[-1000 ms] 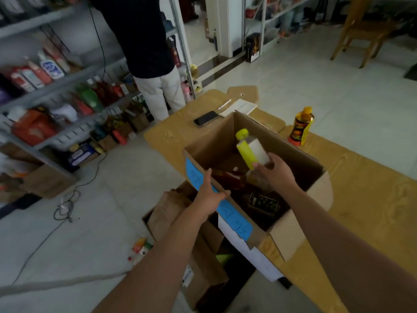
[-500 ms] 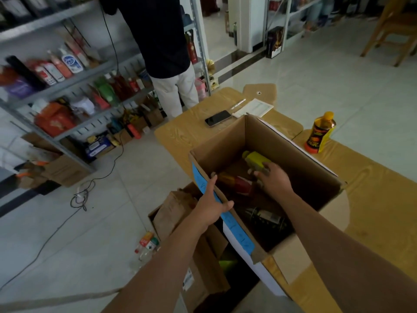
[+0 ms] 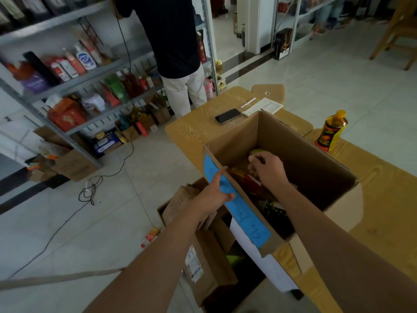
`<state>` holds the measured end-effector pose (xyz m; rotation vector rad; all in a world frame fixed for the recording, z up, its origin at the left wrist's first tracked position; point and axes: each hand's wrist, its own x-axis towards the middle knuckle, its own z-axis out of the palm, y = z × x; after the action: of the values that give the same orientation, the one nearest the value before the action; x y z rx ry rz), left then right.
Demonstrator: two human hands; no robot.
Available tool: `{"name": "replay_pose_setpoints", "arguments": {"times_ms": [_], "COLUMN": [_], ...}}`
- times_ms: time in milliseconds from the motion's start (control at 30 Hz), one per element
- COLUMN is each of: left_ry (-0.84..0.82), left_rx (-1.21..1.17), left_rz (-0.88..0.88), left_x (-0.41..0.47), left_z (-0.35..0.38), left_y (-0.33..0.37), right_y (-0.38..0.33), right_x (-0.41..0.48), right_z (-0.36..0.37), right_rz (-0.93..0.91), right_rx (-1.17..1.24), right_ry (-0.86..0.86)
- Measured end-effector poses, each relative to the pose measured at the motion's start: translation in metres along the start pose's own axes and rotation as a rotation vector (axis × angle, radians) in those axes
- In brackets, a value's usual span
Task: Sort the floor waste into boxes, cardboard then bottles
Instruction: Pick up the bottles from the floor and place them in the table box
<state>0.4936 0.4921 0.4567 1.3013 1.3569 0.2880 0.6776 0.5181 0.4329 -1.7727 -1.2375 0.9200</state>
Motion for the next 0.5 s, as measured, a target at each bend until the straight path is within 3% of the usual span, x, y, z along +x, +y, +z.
{"name": "replay_pose_setpoints", "arguments": {"times_ms": [167,233,300,333,400,500], "left_ry": [0.089,0.114,0.151,0.162,0.160,0.141], "left_rx": [-0.142,-0.173,-0.182,-0.205,-0.223,-0.226], "left_rz": [0.060,0.050,0.050,0.052,0.066,0.101], "left_x": [-0.014,-0.025,-0.034,-0.039,-0.051,-0.069], "left_z": [-0.029,-0.046,-0.069,-0.081,-0.104,-0.140], "left_y": [-0.021,-0.034,-0.052,-0.062,-0.082,-0.112], "right_y": [-0.019,-0.022,-0.018,-0.015,-0.012,-0.021], "right_x": [-0.013,-0.021,-0.033,-0.039,-0.050,-0.066], "right_z": [0.017,0.021,0.027,0.031,0.042,0.061], "right_rz": [-0.013,0.065,0.147,0.163,0.165,0.178], "right_rx": [-0.033,-0.193,-0.501,-0.653,-0.830,-0.838], "right_ry": [-0.009,-0.249,-0.490,-0.497,-0.348,-0.168]}}
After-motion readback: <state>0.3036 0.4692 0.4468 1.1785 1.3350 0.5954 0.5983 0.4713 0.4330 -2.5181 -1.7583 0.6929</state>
